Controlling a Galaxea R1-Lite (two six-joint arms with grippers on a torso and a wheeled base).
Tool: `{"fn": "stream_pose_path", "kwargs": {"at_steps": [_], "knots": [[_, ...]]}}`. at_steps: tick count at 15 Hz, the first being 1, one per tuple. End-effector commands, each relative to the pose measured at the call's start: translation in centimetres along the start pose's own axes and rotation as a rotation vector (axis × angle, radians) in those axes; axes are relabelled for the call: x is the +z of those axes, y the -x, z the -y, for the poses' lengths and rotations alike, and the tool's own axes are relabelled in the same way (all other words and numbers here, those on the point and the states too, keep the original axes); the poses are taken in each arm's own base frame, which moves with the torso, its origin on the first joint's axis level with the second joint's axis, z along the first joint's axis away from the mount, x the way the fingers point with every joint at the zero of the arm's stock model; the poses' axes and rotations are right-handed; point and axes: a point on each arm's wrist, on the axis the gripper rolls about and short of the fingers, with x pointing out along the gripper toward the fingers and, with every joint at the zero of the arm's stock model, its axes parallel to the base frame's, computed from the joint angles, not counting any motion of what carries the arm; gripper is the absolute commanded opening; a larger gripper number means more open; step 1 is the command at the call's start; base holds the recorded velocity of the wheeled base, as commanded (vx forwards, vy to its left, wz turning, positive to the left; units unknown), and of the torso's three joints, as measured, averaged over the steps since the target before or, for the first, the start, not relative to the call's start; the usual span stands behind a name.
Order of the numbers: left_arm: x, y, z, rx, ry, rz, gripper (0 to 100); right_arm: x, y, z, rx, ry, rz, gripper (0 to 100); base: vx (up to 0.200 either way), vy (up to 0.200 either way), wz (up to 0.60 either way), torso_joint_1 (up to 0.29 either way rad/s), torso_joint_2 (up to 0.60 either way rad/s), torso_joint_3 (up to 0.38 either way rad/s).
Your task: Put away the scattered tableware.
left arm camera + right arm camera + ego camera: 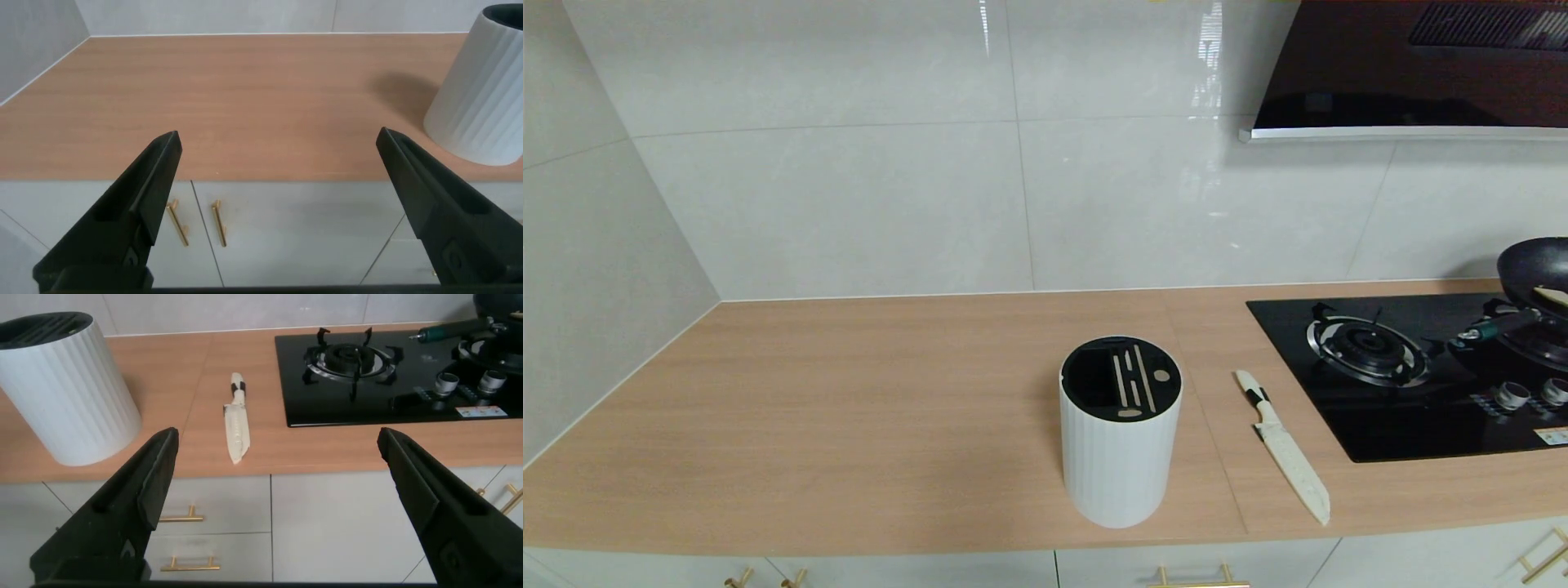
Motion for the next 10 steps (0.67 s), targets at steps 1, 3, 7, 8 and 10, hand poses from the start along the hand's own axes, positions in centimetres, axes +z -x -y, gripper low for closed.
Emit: {"fn": "stream_pose_path", "kwargs": {"at_steps": [1, 3, 7, 8, 10], "knots": [[0.0, 0.0, 0.0, 0.001, -0.001, 0.000, 100, 0.0, 0.0, 0.0, -0.001, 0.002, -0.001, 100, 0.000, 0.000, 0.00, 0.000, 0.00, 0.000], [0.0, 0.0, 0.0, 0.001, -0.001, 0.000, 100, 0.0, 0.0, 0.0, -0.001, 0.002, 0.000, 100, 0.000, 0.000, 0.00, 0.000, 0.00, 0.000], [0.0, 0.0, 0.0, 0.001, -0.002, 0.000, 100, 4.4, 1.2, -0.2, 0.062, -0.066, 0.172, 100, 0.000, 0.000, 0.00, 0.000, 0.00, 0.000], [0.0, 0.0, 0.0, 0.001, -0.001, 0.000, 100, 4.5, 0.7, -0.3, 0.116, -0.064, 0.114, 100, 0.000, 0.000, 0.00, 0.000, 0.00, 0.000], [0.0, 0.0, 0.0, 0.002, -0.005, 0.000, 100, 6.0, -0.7, -0.5, 0.171, -0.068, 0.016, 100, 0.000, 0.000, 0.00, 0.000, 0.00, 0.000]]}}
